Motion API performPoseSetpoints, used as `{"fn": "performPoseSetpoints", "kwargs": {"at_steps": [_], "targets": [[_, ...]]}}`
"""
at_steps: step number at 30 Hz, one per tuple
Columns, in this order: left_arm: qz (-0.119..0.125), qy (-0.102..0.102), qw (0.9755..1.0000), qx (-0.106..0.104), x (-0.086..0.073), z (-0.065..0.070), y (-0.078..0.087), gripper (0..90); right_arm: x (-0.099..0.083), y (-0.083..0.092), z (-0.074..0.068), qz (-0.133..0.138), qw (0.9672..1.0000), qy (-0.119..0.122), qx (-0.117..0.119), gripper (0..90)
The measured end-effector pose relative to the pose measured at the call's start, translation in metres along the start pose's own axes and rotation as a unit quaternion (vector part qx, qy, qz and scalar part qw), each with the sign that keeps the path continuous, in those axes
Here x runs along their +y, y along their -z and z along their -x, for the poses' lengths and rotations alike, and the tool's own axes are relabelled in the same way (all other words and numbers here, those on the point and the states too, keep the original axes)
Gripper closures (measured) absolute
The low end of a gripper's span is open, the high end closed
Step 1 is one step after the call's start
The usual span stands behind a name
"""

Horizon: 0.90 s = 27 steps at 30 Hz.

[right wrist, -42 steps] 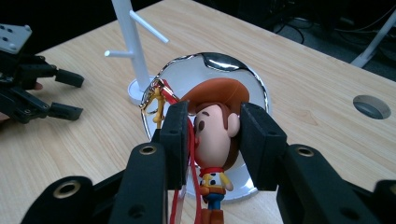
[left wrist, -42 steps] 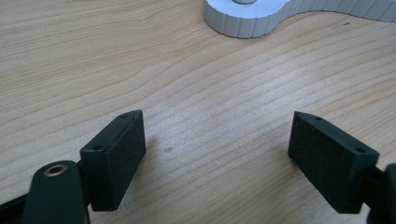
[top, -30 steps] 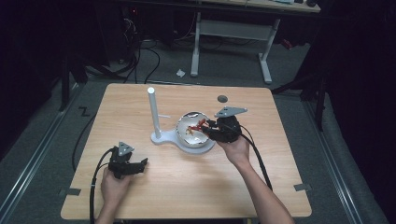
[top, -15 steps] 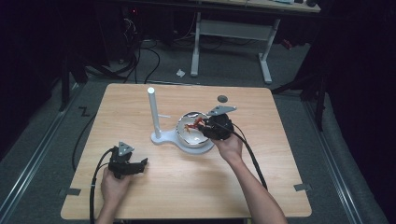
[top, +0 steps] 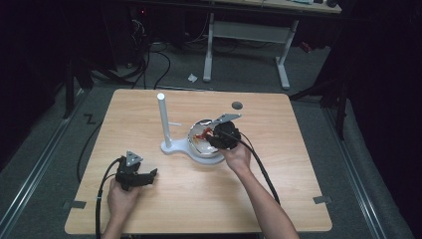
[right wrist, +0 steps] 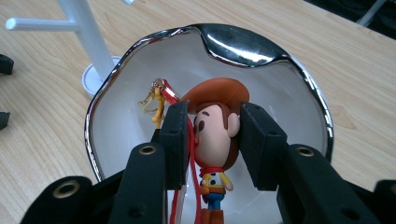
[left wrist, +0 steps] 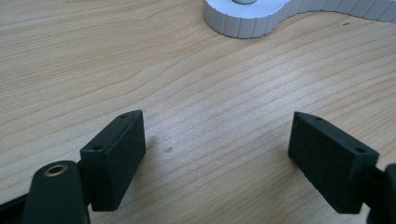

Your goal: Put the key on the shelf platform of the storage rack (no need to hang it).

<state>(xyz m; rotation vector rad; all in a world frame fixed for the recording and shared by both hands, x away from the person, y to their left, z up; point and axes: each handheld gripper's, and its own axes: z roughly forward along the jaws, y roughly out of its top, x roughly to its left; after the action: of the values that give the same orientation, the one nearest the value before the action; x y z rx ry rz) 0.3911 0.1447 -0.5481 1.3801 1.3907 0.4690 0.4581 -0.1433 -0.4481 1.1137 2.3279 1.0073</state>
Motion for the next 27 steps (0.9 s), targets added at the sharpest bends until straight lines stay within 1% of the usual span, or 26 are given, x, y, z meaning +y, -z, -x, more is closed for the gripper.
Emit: {"fn": "performPoseSetpoints", "kwargs": {"at_steps": [2, 7, 10, 13, 14, 16, 17, 18, 22, 24, 26, 27], "targets": [[0.0, 0.0, 1.0, 0.0, 0.0, 0.0, 0.0, 19.4, 0.0, -0.003, -0.001, -0.004, 1.0, -0.004, 0.001, 64.4], [0.0, 0.0, 1.0, 0.0, 0.0, 0.0, 0.0, 19.5, 0.001, -0.009, -0.003, -0.015, 0.9999, 0.002, 0.004, 64.3], [0.0, 0.0, 1.0, 0.0, 0.0, 0.0, 0.0, 19.4, 0.001, -0.011, -0.005, -0.017, 0.9998, 0.006, -0.001, 64.3], [0.0, 0.0, 1.0, 0.0, 0.0, 0.0, 0.0, 19.5, 0.001, -0.012, -0.004, -0.02, 0.9998, 0.003, -0.002, 64.2], [0.0, 0.0, 1.0, 0.0, 0.0, 0.0, 0.0, 19.5, 0.001, -0.014, -0.007, -0.025, 0.9996, 0.008, -0.005, 64.1], [0.0, 0.0, 1.0, 0.0, 0.0, 0.0, 0.0, 19.4, 0.001, -0.015, -0.008, -0.028, 0.9995, 0.012, -0.008, 64.1], [0.0, 0.0, 1.0, 0.0, 0.0, 0.0, 0.0, 19.4, 0.0, -0.016, -0.009, -0.033, 0.9993, 0.011, -0.011, 64.1], [0.0, 0.0, 1.0, 0.0, 0.0, 0.0, 0.0, 19.4, 0.0, -0.016, -0.007, -0.032, 0.9993, 0.013, -0.012, 64.1], [0.0, 0.0, 1.0, 0.0, 0.0, 0.0, 0.0, 19.5, -0.001, -0.018, -0.003, -0.038, 0.9992, 0.001, -0.013, 63.5], [0.0, -0.001, 1.0, 0.0, 0.0, 0.0, 0.0, 19.5, -0.001, -0.017, -0.004, -0.042, 0.999, 0.004, -0.017, 59.2], [0.0, 0.0, 1.0, 0.0, 0.0, 0.0, 0.0, 19.4, 0.0, -0.015, -0.005, -0.039, 0.9989, 0.011, -0.022, 55.9], [0.0, 0.0, 1.0, 0.0, 0.0, 0.0, 0.0, 19.4, 0.001, -0.013, -0.005, -0.038, 0.9989, 0.009, -0.024, 55.0]]}}
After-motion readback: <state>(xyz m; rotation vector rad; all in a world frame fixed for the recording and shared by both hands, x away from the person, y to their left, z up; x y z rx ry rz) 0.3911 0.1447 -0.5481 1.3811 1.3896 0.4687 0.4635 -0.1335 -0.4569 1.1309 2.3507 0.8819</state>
